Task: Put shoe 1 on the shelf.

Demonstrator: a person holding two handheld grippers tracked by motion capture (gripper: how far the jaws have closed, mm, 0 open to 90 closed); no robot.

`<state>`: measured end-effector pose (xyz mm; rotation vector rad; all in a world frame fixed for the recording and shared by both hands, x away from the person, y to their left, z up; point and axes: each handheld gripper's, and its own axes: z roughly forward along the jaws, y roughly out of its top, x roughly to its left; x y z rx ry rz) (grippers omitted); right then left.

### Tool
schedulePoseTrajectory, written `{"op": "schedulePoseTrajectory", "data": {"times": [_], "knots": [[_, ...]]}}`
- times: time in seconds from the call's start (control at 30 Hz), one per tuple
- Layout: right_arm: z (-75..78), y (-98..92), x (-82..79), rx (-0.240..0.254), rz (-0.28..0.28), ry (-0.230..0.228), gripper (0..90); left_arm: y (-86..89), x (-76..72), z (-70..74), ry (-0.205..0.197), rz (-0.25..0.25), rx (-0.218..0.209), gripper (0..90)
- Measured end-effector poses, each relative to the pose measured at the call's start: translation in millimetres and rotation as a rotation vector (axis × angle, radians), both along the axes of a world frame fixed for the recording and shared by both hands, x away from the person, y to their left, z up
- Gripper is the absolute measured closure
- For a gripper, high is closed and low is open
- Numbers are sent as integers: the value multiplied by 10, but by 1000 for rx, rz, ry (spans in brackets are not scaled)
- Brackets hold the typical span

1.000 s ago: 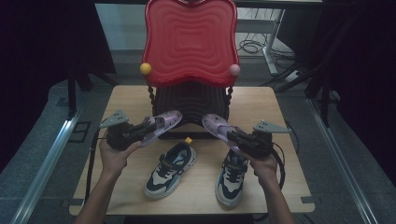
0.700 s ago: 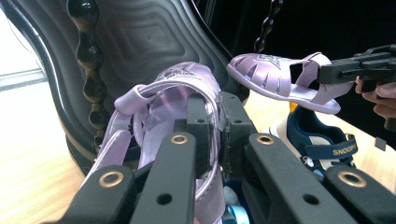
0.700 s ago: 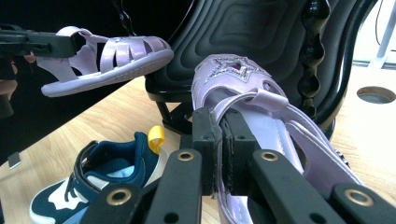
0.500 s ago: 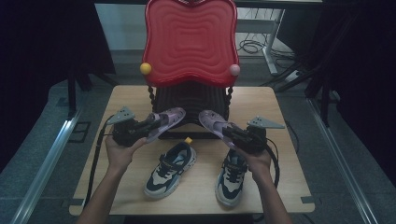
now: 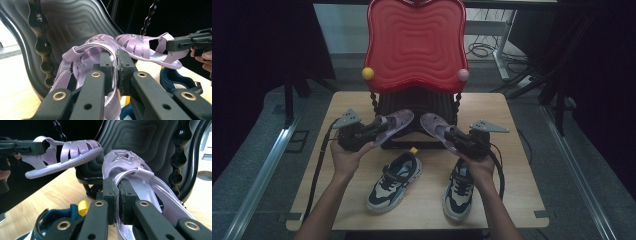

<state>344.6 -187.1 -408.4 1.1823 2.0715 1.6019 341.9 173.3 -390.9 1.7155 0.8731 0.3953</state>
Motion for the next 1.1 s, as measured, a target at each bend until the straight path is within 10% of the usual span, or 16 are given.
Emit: {"op": "schedulePoseTrajectory", "data": {"times": [1.1], "knots": [[130, 360, 326, 49, -87, -58, 853, -276, 345, 14, -71, 48, -12, 845]]}}
